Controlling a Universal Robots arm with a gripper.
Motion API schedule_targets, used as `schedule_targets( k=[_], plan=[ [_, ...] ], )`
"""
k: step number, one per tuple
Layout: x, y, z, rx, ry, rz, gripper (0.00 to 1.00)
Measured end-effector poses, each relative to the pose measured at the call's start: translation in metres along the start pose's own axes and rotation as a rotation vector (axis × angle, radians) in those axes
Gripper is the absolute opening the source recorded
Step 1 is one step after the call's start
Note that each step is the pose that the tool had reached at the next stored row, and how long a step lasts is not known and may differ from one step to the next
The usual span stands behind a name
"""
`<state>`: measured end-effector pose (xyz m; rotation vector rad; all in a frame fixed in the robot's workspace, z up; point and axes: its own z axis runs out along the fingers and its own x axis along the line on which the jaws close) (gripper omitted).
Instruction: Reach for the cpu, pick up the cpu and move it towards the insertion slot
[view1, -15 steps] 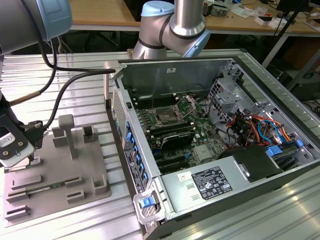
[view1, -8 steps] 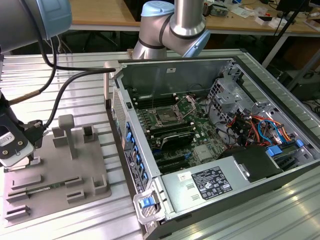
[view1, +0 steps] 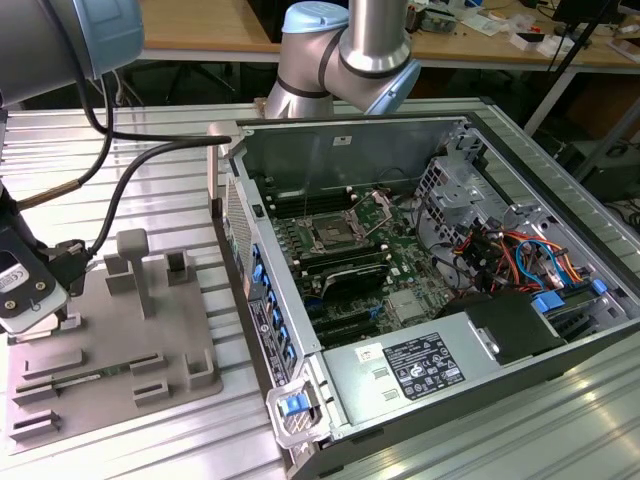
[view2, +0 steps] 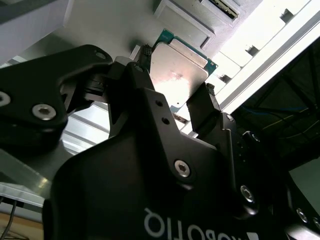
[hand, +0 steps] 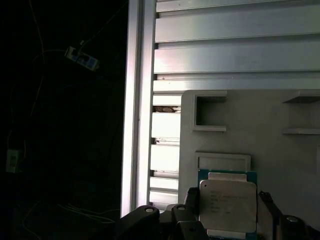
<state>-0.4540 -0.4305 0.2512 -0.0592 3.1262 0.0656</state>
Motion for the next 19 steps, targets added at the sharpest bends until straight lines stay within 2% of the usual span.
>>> schedule_targets(
  k=[5, 13, 19],
  plan=[
    [-0.0001, 0.0002, -0.0042, 0.0001, 0.0001, 0.000, 0.55],
    [-0.0003, 0.0009, -0.0211, 0.0000, 0.0000, 0.000, 0.55],
    [-0.0004, 0.0012, -0.0292, 0.0001, 0.0001, 0.000, 0.55]
  ],
)
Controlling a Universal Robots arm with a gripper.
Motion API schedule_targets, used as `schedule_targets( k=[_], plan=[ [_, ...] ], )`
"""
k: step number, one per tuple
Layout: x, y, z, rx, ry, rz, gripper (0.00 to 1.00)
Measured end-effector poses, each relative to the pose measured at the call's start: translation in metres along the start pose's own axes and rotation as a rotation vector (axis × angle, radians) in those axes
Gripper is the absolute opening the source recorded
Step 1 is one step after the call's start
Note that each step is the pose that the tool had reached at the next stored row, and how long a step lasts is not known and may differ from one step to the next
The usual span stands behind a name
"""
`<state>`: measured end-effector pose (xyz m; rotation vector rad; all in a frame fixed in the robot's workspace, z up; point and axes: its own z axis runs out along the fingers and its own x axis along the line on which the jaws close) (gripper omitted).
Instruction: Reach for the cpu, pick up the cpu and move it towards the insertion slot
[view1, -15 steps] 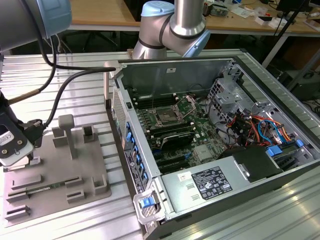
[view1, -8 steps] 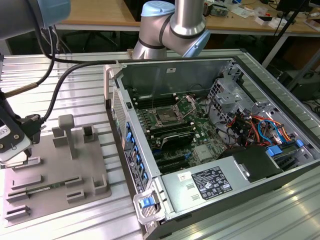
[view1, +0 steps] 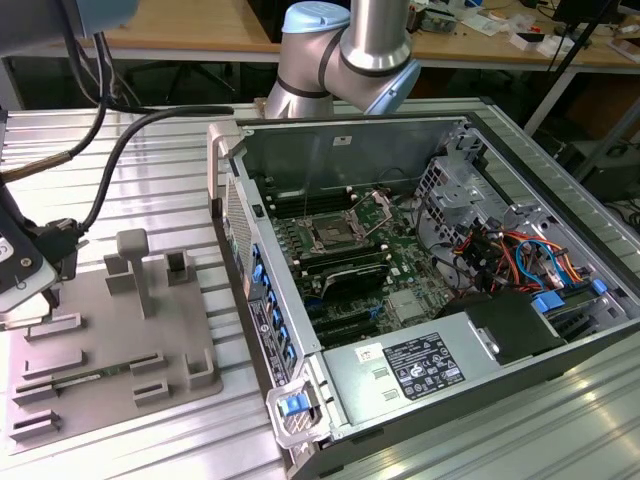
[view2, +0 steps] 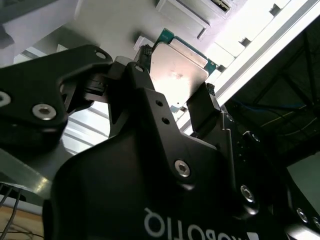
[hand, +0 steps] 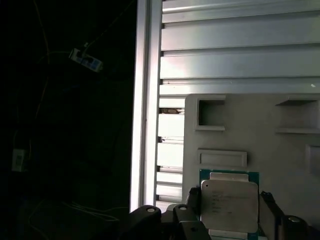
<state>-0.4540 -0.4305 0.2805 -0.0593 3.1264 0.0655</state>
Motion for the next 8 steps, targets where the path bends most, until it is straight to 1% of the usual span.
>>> schedule_targets(
  k=[2, 8],
  plan=[
    [-0.0001, 0.0002, -0.0041, 0.0000, -0.0001, 0.000, 0.55],
    [-0.0003, 0.0006, -0.0131, 0.0000, 0.0000, 0.000, 0.55]
  ],
)
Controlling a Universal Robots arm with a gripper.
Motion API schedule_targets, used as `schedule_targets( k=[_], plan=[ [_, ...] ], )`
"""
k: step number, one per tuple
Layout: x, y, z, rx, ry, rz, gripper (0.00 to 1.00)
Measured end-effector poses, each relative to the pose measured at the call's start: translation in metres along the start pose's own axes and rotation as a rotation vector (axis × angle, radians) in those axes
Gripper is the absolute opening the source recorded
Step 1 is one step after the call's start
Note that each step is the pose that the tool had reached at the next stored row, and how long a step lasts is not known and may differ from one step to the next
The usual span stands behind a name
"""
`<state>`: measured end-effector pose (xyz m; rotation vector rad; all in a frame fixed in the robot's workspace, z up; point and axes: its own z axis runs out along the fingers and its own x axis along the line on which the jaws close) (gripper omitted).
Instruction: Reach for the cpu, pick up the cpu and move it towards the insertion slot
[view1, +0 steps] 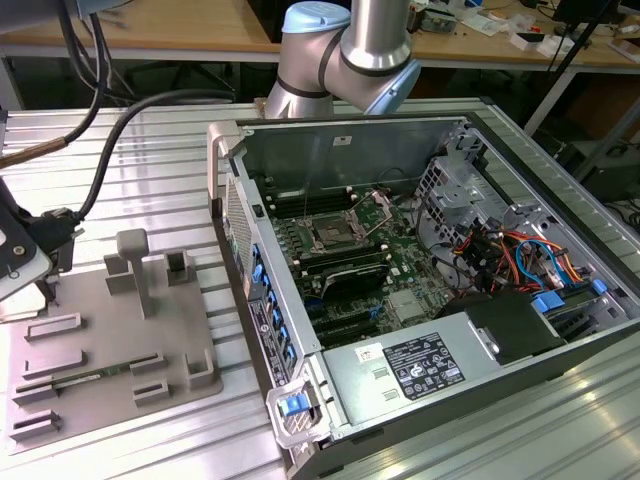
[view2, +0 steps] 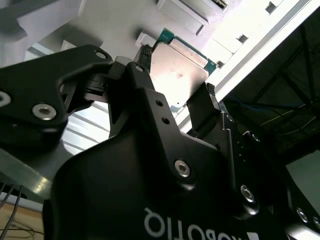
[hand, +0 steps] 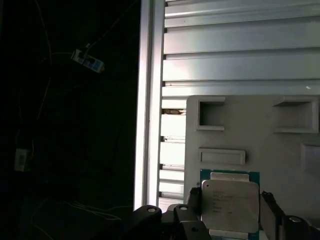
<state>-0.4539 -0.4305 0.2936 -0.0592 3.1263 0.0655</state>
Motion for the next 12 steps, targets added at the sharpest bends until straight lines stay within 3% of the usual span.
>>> schedule_targets(
  k=[8, 12],
  plan=[
    [-0.0002, 0.0005, -0.0134, 0.0000, 0.0000, 0.000, 0.55],
    [-0.0003, 0.0010, -0.0229, 0.0000, 0.0000, 0.000, 0.55]
  ],
)
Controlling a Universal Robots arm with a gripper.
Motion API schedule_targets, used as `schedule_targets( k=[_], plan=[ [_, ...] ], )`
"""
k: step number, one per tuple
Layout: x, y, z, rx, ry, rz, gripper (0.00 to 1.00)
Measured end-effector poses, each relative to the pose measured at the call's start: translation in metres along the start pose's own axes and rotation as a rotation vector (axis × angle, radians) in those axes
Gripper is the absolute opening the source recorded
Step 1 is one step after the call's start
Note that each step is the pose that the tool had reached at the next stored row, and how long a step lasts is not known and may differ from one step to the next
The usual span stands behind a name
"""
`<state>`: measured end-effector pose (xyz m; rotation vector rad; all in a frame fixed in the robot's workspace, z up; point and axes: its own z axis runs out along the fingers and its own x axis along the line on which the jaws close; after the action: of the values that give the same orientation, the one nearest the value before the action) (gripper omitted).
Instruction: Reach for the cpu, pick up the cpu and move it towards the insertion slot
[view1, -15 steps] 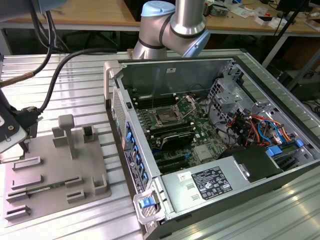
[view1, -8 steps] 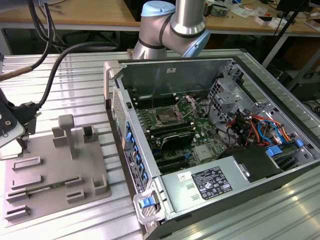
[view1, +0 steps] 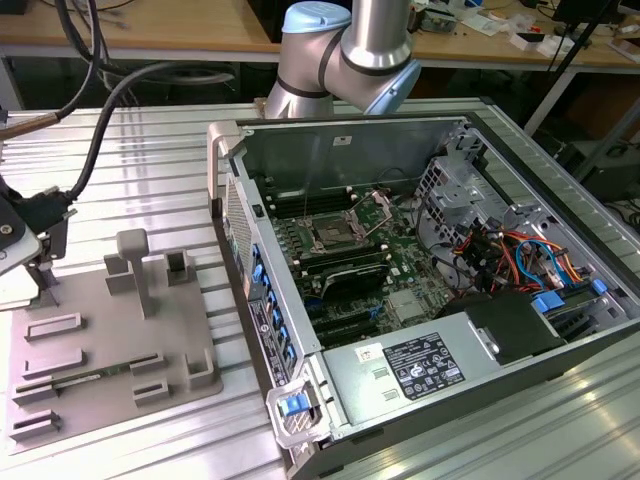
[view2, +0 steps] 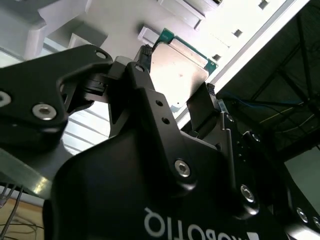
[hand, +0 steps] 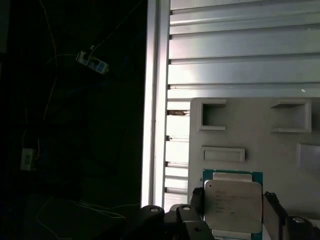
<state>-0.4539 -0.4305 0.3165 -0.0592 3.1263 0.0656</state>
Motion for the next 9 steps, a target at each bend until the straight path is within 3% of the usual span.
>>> schedule_targets(
  k=[3, 6, 9],
  plan=[
    [-0.0001, 0.0003, -0.0073, 0.0001, -0.0001, 0.000, 0.55],
    [-0.0003, 0.0008, -0.0188, 0.0000, -0.0001, 0.000, 0.55],
    [-0.0004, 0.0010, -0.0246, 0.0000, -0.0001, 0.000, 0.55]
  ],
)
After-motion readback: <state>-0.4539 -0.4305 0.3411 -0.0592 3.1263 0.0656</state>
